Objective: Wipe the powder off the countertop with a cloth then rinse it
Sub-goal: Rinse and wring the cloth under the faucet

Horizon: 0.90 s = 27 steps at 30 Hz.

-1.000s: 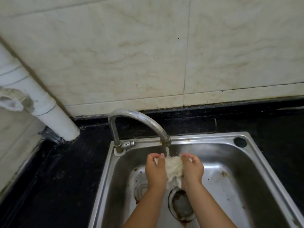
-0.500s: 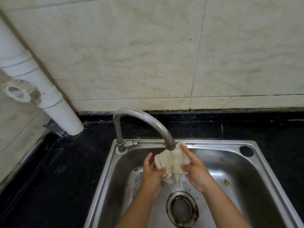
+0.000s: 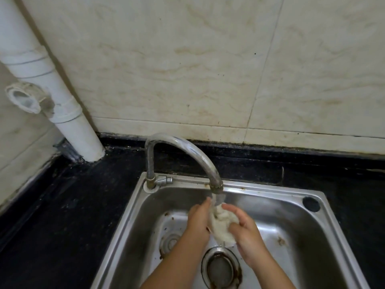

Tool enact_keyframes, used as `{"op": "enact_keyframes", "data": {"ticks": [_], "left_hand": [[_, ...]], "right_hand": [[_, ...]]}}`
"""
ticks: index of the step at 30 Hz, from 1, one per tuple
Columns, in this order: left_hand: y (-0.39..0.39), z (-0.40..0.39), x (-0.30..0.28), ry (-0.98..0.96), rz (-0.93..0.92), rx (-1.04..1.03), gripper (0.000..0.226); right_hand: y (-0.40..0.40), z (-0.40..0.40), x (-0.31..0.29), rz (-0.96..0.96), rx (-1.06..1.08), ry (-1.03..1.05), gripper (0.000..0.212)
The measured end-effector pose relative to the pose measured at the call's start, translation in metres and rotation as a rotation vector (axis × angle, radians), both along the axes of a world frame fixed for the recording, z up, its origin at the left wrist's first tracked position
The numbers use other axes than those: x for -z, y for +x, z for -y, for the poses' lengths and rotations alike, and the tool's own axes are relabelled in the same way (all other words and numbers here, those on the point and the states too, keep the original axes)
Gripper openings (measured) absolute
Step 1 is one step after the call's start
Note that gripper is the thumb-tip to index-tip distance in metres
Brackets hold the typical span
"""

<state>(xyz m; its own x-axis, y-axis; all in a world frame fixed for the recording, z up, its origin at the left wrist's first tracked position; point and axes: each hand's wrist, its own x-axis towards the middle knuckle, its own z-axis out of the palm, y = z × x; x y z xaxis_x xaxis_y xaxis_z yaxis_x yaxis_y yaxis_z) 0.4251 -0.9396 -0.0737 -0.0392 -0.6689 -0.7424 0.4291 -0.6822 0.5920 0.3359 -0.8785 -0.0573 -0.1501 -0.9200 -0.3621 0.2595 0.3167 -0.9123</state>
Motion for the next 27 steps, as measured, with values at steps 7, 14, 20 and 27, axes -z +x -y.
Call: {"op": "enact_keyframes", "data": {"ticks": [7, 14, 20, 27], "left_hand": [[0.007, 0.001, -0.01, -0.085, -0.115, -0.084, 0.039], [0.028, -0.002, -0.031, -0.275, -0.05, -0.02, 0.026], [0.05, 0.003, -0.045, -0.328, 0.207, 0.142, 0.013], [0.054, 0.002, -0.047, -0.414, 0.354, 0.119, 0.02]], "right_hand": [[0.009, -0.003, 0.006, 0.007, 0.154, 0.005, 0.043], [0.018, 0.016, -0.002, 0.519, 0.148, 0.045, 0.038], [0.037, 0.031, -0.014, 0.508, 0.053, 0.024, 0.033], [0.042, 0.039, -0.011, 0.137, 0.008, 0.042, 0.037]]}}
